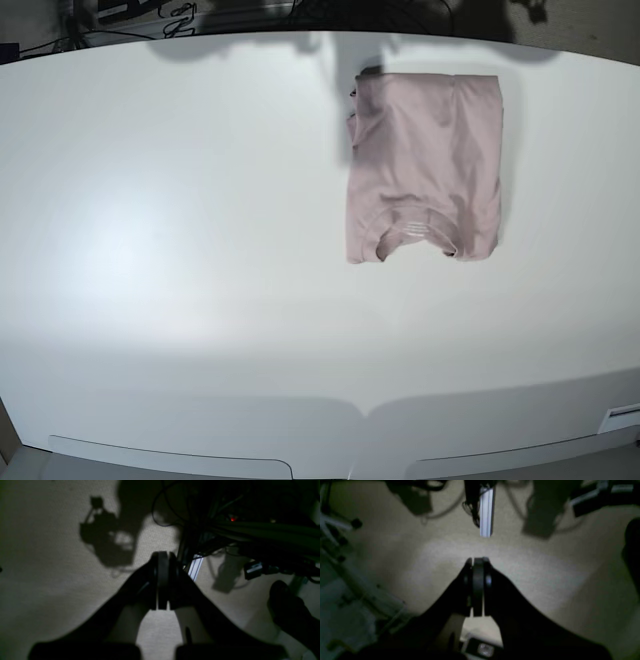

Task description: Fold the T-shirt properly

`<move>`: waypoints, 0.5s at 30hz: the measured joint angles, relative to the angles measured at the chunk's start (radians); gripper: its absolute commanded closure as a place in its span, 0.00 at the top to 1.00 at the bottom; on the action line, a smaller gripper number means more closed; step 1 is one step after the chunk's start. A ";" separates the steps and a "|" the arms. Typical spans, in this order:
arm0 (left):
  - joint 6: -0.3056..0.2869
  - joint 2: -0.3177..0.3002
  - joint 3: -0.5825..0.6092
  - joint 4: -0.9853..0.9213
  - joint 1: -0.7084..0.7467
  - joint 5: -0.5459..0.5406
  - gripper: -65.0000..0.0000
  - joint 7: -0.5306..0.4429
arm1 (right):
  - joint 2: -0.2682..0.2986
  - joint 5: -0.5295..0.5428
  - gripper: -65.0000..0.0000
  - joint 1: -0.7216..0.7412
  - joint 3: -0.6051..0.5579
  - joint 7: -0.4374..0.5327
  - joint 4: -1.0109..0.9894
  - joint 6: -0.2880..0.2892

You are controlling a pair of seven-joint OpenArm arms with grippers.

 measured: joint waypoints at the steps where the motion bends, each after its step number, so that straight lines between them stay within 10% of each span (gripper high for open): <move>1: 0.000 -0.001 0.000 -0.048 -0.029 0.024 0.00 0.000 | 0.018 -0.002 0.00 0.037 0.000 0.015 -0.075 -0.002; 15: 0.089 0.007 -0.001 -0.495 -0.369 0.274 0.00 -0.071 | 0.194 -0.005 0.00 0.444 0.001 0.347 -0.753 -0.010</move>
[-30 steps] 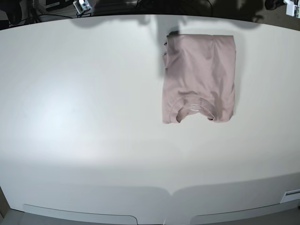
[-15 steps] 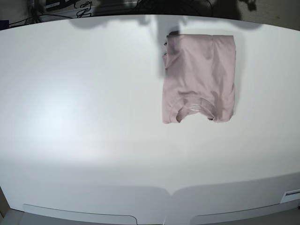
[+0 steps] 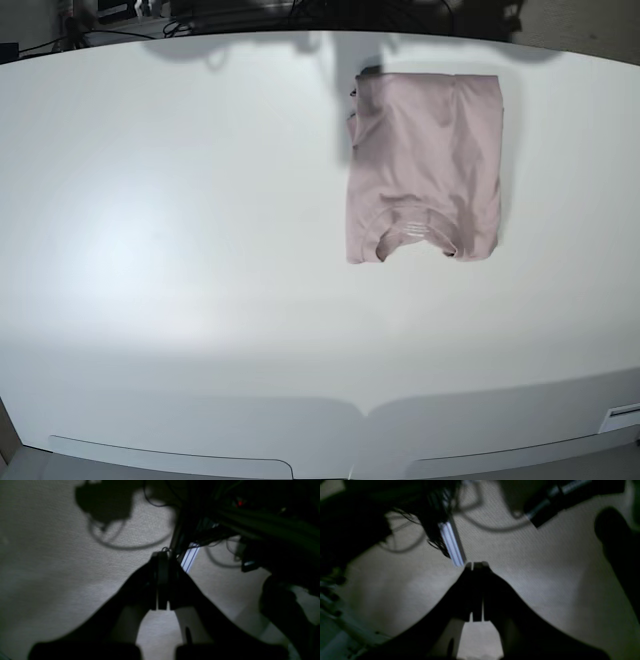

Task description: Fold the T-shirt properly

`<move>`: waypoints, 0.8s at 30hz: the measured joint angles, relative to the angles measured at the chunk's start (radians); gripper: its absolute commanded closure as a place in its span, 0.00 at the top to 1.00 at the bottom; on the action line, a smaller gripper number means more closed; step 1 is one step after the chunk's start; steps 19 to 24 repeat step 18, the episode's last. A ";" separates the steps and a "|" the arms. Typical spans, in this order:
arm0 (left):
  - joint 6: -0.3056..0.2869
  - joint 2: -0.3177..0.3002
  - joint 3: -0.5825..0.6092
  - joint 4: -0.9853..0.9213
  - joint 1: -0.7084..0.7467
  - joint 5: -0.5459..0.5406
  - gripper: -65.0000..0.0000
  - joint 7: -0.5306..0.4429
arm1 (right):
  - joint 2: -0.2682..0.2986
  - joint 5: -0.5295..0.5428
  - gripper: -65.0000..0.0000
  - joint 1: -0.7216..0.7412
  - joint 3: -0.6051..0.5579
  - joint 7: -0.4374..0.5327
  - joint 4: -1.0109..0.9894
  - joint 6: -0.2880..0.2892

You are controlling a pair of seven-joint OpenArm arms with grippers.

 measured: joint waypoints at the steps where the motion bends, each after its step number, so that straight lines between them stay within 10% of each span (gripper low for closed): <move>1: 0.016 0.006 -0.001 -0.014 -0.020 -0.003 0.00 -0.002 | -0.004 -0.005 0.00 0.020 0.000 0.010 -0.013 -0.001; 10: 0.201 0.115 -0.002 -0.052 -0.159 0.128 0.00 -0.001 | -0.041 -0.101 0.00 0.152 0.000 0.052 -0.064 -0.095; 24: 0.202 0.148 -0.002 -0.055 -0.164 0.128 0.00 0.002 | -0.039 -0.105 0.00 0.148 0.000 0.066 -0.076 -0.103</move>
